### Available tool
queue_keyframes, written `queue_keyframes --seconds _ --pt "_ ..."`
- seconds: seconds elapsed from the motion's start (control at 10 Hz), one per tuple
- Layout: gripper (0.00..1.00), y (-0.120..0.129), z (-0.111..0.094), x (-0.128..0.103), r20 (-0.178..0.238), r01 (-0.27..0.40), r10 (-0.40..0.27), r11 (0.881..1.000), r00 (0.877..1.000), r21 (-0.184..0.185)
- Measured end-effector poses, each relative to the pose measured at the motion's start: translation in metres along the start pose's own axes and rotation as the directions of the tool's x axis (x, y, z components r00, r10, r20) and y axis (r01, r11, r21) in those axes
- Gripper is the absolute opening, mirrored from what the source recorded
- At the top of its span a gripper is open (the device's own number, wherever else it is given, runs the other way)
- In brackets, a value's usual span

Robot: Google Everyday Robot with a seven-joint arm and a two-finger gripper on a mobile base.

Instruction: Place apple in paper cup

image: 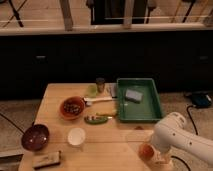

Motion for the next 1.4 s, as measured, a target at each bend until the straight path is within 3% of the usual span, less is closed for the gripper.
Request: queue_keyframes --seconds 1.4 --pt "0.80 0.005 0.008 0.010 -0.025 0.068 -0.068 0.998 0.997 -0.012"
